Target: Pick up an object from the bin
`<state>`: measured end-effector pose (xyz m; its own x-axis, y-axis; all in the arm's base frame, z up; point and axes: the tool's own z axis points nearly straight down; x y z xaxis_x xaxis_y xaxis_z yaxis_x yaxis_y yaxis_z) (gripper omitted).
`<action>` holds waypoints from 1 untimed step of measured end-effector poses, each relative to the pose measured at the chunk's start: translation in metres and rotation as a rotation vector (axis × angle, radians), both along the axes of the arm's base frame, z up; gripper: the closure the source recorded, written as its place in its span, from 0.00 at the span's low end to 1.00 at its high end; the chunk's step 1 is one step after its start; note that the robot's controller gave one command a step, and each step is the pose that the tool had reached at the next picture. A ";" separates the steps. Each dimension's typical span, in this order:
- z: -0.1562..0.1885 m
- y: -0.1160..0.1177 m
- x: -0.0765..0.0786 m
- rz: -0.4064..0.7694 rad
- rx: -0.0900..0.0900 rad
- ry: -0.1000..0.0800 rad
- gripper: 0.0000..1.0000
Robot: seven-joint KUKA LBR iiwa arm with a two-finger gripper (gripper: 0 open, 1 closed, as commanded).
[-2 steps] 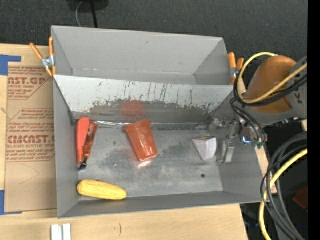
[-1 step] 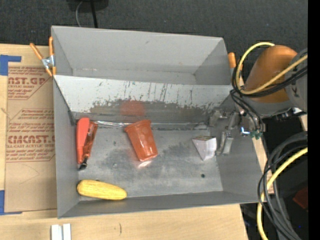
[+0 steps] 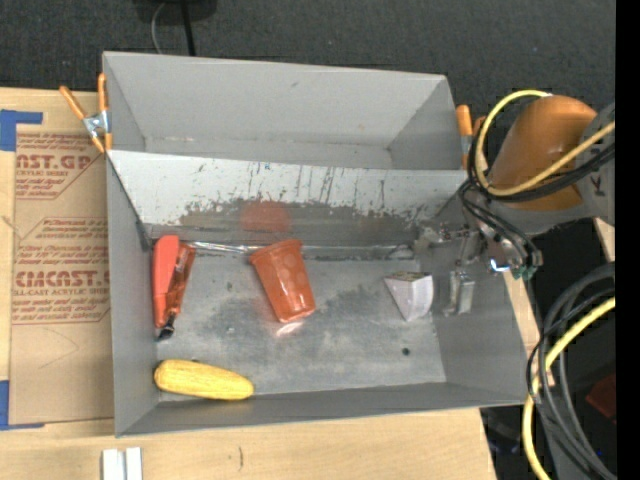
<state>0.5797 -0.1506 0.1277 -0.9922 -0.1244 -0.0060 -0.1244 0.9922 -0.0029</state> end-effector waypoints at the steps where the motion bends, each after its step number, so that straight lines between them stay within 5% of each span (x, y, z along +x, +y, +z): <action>1: -0.061 0.000 -0.004 0.007 0.005 0.008 0.00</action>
Offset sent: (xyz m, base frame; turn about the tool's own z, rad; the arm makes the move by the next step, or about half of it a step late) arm -0.0076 -0.0035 -0.0577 -0.0275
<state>0.5754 -0.1506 0.0665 -0.9913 -0.1316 0.0014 -0.1316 0.9913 0.0035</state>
